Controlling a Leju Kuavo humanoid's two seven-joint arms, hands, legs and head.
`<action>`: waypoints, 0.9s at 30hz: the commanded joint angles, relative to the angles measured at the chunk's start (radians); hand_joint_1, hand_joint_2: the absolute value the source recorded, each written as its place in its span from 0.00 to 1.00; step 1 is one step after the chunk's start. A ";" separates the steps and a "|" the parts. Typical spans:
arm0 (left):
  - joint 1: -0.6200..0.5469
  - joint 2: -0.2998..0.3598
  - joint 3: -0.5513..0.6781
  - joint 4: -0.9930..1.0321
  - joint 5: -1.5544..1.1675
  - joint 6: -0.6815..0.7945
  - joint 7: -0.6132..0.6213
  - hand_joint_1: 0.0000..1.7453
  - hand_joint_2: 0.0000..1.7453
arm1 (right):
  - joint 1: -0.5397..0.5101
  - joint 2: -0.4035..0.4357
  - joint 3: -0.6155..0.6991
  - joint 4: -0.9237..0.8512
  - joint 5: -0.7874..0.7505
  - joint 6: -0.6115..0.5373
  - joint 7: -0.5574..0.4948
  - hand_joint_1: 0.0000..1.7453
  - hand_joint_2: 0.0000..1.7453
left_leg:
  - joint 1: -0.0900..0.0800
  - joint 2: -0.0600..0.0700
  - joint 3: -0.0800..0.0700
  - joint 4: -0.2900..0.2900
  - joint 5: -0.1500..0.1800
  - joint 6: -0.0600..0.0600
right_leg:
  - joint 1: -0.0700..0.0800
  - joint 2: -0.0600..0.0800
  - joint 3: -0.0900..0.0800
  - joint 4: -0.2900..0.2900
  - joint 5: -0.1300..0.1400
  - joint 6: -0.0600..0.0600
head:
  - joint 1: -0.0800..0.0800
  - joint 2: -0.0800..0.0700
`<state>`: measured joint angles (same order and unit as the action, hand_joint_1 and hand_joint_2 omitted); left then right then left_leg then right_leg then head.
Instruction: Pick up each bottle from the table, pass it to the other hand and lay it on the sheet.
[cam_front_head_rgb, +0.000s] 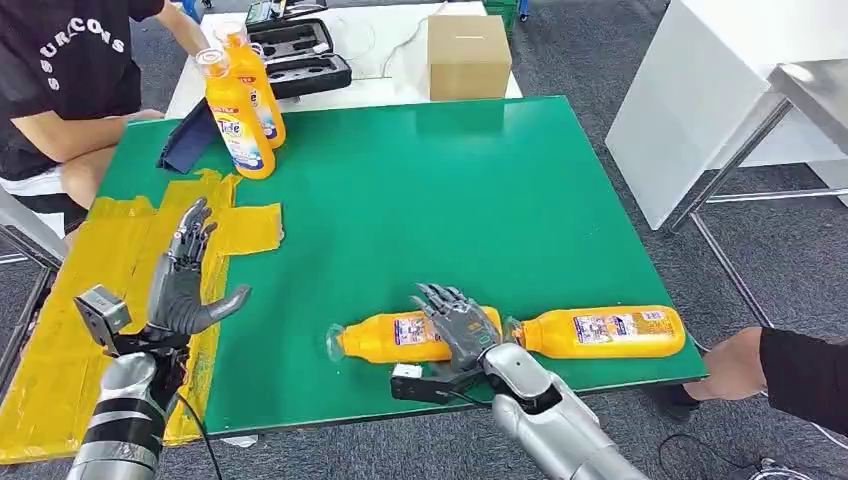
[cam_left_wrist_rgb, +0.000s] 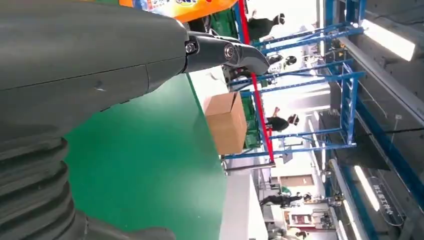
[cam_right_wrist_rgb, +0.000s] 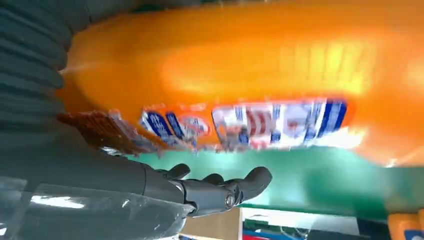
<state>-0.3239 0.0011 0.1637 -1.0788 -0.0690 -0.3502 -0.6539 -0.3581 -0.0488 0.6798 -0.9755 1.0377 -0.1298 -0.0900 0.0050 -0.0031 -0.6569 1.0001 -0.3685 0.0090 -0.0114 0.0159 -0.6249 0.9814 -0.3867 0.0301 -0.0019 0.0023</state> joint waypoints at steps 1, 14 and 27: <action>-0.067 -0.017 0.005 0.118 -0.010 -0.012 -0.044 0.00 1.00 | -0.097 -0.001 -0.008 0.251 -0.051 0.086 -0.039 1.00 1.00 | 0.000 -0.003 0.004 -0.001 0.000 0.000 | 0.001 -0.004 0.005 -0.001 -0.001 -0.001 | 0.000 0.000; -0.135 -0.031 -0.029 0.203 -0.016 -0.014 -0.044 0.00 1.00 | -0.231 0.024 -0.013 0.477 -0.078 0.139 -0.042 1.00 1.00 | 0.000 -0.006 0.011 -0.002 0.001 -0.001 | 0.000 -0.008 0.003 -0.004 -0.003 -0.001 | 0.000 0.000; -0.123 -0.041 -0.043 0.205 -0.026 0.017 -0.044 0.00 1.00 | -0.179 0.136 -0.278 0.315 -0.228 -0.260 -0.108 1.00 1.00 | 0.000 0.000 0.010 -0.001 0.004 0.003 | 0.000 -0.001 0.011 -0.002 0.003 0.001 | 0.000 0.000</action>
<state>-0.4263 -0.0248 0.1366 -0.9453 -0.0793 -0.3448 -0.6542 -0.6031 0.0214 0.6065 -0.5749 0.8731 -0.2218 -0.1263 0.0048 -0.0035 -0.6497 1.0000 -0.3627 0.0112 -0.0118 0.0159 -0.6164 0.9805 -0.3805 0.0327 -0.0015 0.0023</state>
